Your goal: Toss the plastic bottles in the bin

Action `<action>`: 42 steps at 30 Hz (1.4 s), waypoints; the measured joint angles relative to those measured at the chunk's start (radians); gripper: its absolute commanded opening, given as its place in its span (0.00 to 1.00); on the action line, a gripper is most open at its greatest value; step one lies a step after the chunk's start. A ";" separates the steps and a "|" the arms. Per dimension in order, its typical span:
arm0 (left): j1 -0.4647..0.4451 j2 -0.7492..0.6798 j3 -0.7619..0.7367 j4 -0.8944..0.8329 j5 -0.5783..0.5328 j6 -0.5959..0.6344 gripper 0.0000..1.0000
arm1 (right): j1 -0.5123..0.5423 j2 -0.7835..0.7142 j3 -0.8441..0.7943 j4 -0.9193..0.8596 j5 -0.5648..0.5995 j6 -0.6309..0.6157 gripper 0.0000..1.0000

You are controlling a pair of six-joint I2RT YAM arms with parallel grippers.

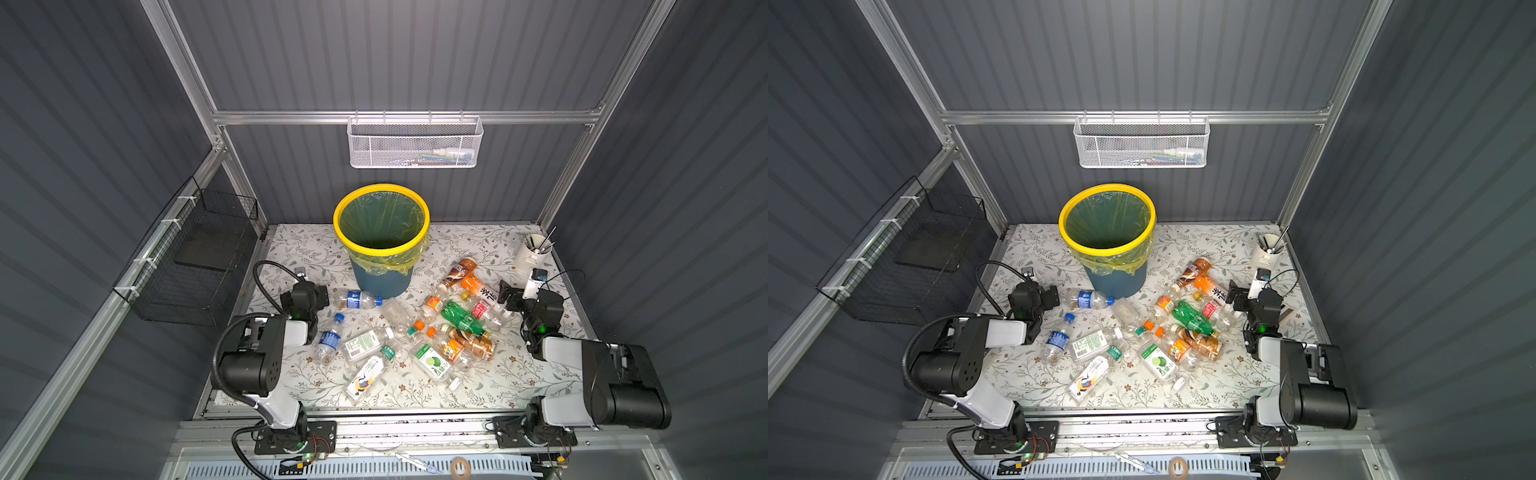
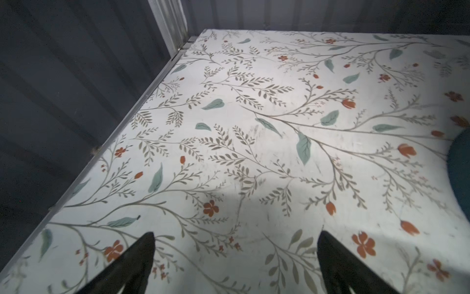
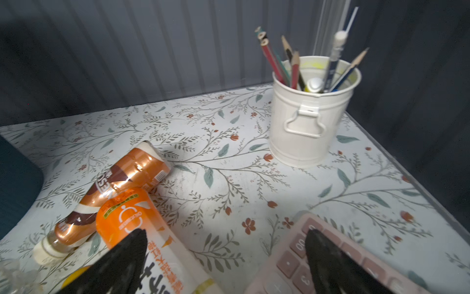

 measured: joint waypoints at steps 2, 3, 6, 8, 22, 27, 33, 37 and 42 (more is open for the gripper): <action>0.000 -0.060 0.084 -0.122 -0.013 -0.037 1.00 | -0.001 -0.053 0.084 -0.163 0.044 0.045 0.97; 0.000 -0.097 0.121 -0.174 -0.015 -0.061 1.00 | -0.001 -0.069 0.138 -0.244 0.056 0.073 0.96; 0.000 -0.190 0.150 -0.248 0.000 -0.116 1.00 | 0.002 -0.081 0.317 -0.451 0.060 0.178 0.92; 0.000 -0.230 0.148 -0.292 0.019 -0.151 0.99 | 0.015 -0.061 0.415 -0.561 0.050 0.245 0.90; -0.009 -0.325 0.106 -0.527 0.051 -0.273 0.99 | 0.242 0.388 0.896 -1.030 -0.014 0.501 0.92; -0.010 -0.327 0.106 -0.578 0.044 -0.288 1.00 | 0.265 0.502 1.000 -1.102 -0.015 0.520 0.92; -0.010 -0.328 0.105 -0.612 0.030 -0.296 1.00 | 0.279 0.581 1.046 -1.166 -0.015 0.528 0.89; -0.010 -0.340 0.099 -0.628 0.026 -0.303 1.00 | 0.294 0.627 1.077 -1.194 -0.025 0.535 0.85; -0.010 -0.354 0.097 -0.643 0.016 -0.307 0.99 | 0.306 0.679 1.111 -1.192 -0.049 0.549 0.76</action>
